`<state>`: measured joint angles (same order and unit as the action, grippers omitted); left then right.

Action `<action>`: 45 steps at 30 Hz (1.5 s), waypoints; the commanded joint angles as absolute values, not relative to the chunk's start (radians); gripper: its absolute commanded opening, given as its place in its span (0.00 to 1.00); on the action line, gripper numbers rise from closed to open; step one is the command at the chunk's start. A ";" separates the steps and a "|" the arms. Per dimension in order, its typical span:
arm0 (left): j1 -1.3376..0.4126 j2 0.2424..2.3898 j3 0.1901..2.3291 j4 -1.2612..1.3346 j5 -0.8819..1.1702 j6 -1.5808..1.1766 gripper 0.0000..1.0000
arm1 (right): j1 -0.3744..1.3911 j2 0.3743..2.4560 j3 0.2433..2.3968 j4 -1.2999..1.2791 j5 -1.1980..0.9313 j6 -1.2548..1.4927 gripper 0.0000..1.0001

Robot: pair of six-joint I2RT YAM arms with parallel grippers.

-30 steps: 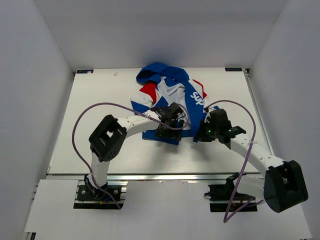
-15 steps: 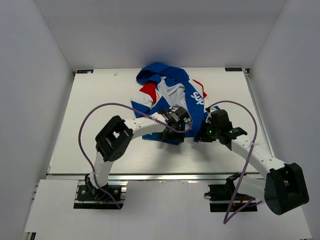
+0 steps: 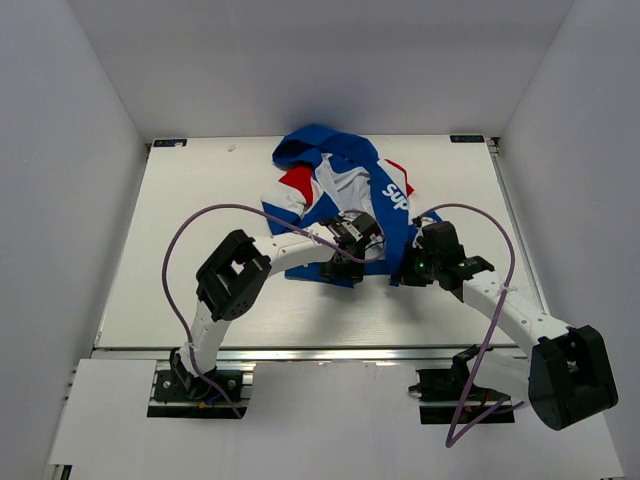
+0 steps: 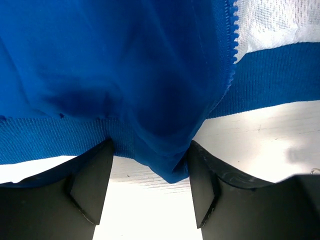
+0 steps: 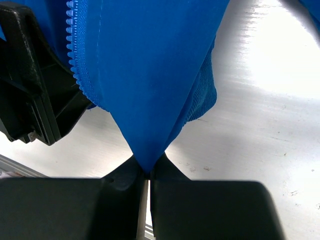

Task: Zip up the jacket

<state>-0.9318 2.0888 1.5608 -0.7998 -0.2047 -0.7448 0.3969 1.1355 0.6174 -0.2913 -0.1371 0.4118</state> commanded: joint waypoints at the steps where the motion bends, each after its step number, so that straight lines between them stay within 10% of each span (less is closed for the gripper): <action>1: -0.937 2.100 1.583 -0.799 -0.209 -0.749 0.70 | 0.388 1.121 0.612 -0.287 -0.127 0.414 0.00; 17: -0.937 2.011 1.563 -0.805 -0.219 -0.716 0.87 | 0.385 1.138 0.615 -0.293 -0.135 0.411 0.00; 45: -0.937 2.020 1.532 -0.779 -0.186 -0.703 0.70 | 0.385 1.166 0.618 -0.291 -0.146 0.406 0.00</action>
<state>-0.9333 2.0663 1.5307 -0.7845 -0.1955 -0.7090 0.3878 1.1625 0.6167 -0.2920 -0.1371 0.4114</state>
